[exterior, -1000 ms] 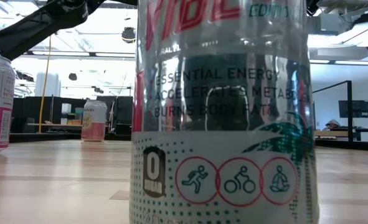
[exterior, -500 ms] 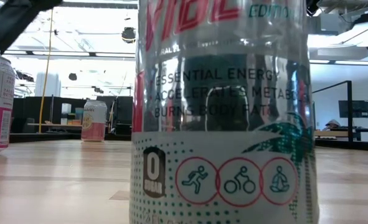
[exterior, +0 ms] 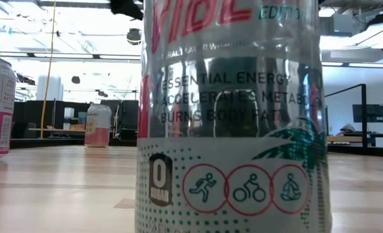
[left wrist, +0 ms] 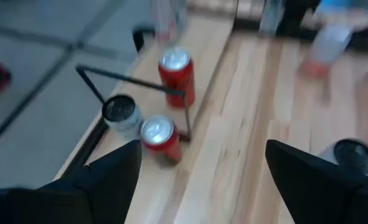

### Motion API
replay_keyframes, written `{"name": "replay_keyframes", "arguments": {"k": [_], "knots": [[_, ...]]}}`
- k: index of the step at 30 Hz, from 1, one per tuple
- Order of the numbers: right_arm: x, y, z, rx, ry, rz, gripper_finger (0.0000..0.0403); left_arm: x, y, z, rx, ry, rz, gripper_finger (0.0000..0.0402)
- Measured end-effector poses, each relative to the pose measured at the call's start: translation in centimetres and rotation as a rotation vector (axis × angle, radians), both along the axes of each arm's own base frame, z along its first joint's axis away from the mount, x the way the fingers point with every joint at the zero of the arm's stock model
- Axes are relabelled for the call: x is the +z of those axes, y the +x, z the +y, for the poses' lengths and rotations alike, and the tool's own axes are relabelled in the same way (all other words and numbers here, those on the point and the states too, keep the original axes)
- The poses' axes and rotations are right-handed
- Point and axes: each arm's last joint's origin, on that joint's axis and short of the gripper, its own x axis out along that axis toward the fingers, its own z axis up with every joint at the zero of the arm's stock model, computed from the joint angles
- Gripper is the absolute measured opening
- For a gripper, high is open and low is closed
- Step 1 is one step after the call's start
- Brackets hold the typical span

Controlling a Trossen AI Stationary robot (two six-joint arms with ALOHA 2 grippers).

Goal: Place canned beverage on shelf
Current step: Put the red soda can on the shelf

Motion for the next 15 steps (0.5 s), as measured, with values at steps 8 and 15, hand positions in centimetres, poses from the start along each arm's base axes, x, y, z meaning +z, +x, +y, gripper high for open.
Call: {"name": "replay_keyframes", "arguments": {"k": [8, 15], "knots": [[-0.3, 3.2, -3.7, 0.065, -0.077, 0.079, 0.0025, -8.8, -7.4, -2.2, 0.028, 0.051, -0.536, 0.0327], [-1.1, 3.4, -6.5, 0.05, 0.053, 0.039, 0.0026, -13.2, -10.9, -2.6, -0.004, 0.006, -0.707, 0.0327]]}}
